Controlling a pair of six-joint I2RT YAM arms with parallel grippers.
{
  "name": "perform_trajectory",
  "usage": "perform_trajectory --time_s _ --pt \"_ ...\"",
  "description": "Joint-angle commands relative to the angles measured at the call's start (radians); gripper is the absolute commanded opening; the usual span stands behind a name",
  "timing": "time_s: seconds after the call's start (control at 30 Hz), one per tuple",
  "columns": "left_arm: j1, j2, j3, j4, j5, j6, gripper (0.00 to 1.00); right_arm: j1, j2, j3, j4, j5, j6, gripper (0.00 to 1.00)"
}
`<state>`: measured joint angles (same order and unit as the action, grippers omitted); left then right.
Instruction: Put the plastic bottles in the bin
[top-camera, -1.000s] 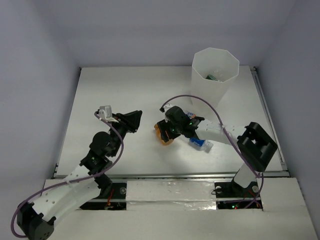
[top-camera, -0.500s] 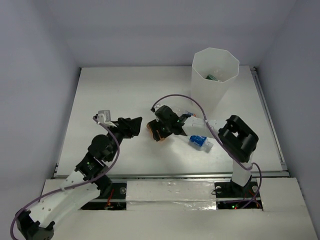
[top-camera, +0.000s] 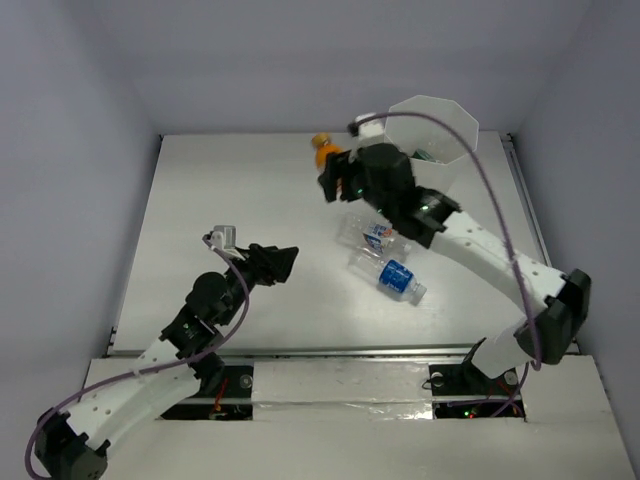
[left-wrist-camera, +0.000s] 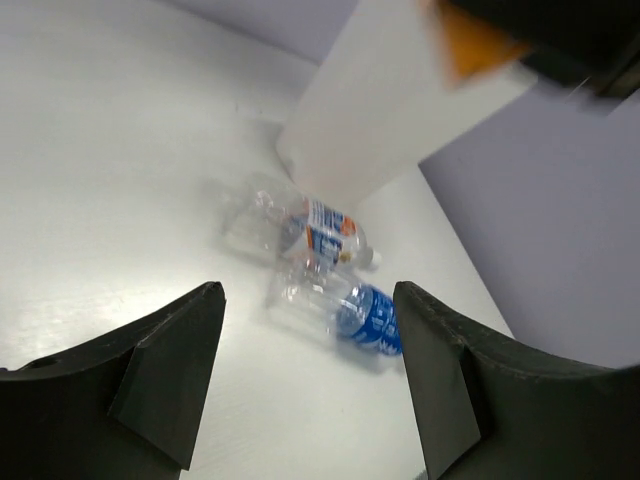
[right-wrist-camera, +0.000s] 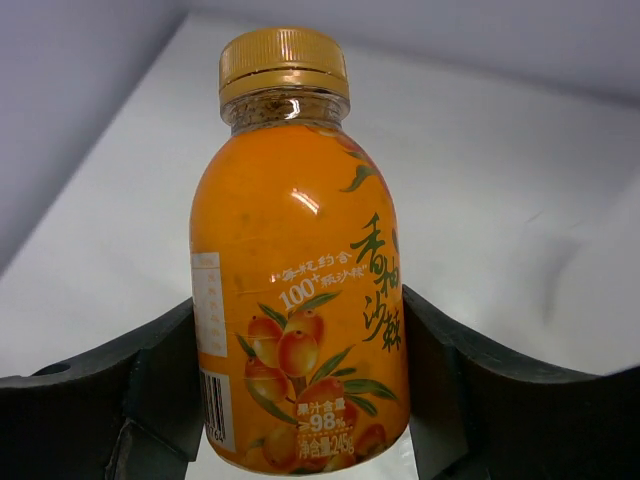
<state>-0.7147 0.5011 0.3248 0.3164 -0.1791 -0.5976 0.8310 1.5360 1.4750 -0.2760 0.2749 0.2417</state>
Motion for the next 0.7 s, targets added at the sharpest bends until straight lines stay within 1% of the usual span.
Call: perform_trajectory --time_s 0.0,0.03,0.07,0.1,0.13,0.2,0.23,0.27,0.3,0.33,0.37,0.4,0.47,0.5,0.53,0.57,0.6,0.67 --pt "-0.017 0.068 -0.052 0.191 0.118 -0.063 0.66 -0.127 -0.103 0.065 -0.006 0.110 -0.039 0.57" --pt "-0.026 0.086 -0.064 0.211 0.121 -0.080 0.66 -0.191 -0.115 0.071 -0.006 0.109 -0.041 0.57" --pt "-0.037 0.130 -0.064 0.226 0.116 -0.085 0.66 -0.222 -0.125 0.076 -0.009 0.104 -0.042 0.57" --pt "-0.072 0.155 -0.061 0.236 0.104 -0.088 0.66 -0.252 -0.141 0.082 -0.006 0.096 -0.042 0.57" --pt "-0.093 0.178 -0.053 0.253 0.071 -0.088 0.66 -0.306 -0.149 0.084 0.000 0.098 -0.044 0.57" --pt "-0.136 0.266 -0.043 0.271 0.031 -0.088 0.67 -0.357 -0.155 0.087 0.005 0.093 -0.044 0.57" --pt "-0.176 0.299 -0.023 0.285 -0.002 -0.087 0.69 -0.380 -0.151 0.094 0.004 0.095 -0.047 0.56" --pt "-0.193 0.376 -0.015 0.294 -0.016 -0.090 0.72 -0.424 -0.143 0.099 0.000 0.093 -0.048 0.56" --pt "-0.210 0.420 -0.004 0.305 -0.025 -0.093 0.77 -0.444 -0.134 0.105 -0.009 0.087 -0.047 0.57" --pt "-0.235 0.462 0.020 0.326 -0.029 -0.096 0.79 -0.463 -0.110 0.117 -0.017 0.086 -0.047 0.57" --pt "-0.235 0.549 0.031 0.338 -0.026 -0.106 0.82 -0.498 -0.097 0.117 -0.009 0.073 -0.047 0.57" --pt "-0.249 0.594 0.045 0.349 -0.020 -0.114 0.87 -0.515 -0.085 0.117 -0.005 0.060 -0.045 0.59" --pt "-0.268 0.672 0.080 0.398 0.006 -0.129 0.91 -0.539 -0.042 0.137 -0.003 0.052 -0.038 0.62" --pt "-0.279 0.739 0.092 0.414 0.012 -0.143 0.95 -0.561 -0.031 0.146 -0.006 0.043 -0.035 0.69" --pt "-0.279 0.769 0.118 0.437 0.016 -0.149 0.97 -0.561 -0.021 0.160 -0.012 0.041 -0.019 0.75" --pt "-0.293 0.824 0.131 0.449 0.013 -0.160 0.99 -0.561 -0.014 0.177 -0.028 0.055 -0.013 0.93" --pt "-0.307 0.849 0.144 0.449 0.013 -0.160 0.99 -0.561 -0.019 0.179 -0.025 0.056 -0.010 1.00" --pt "-0.318 0.905 0.171 0.466 -0.014 -0.186 0.99 -0.561 -0.048 0.177 -0.014 0.031 -0.004 1.00"
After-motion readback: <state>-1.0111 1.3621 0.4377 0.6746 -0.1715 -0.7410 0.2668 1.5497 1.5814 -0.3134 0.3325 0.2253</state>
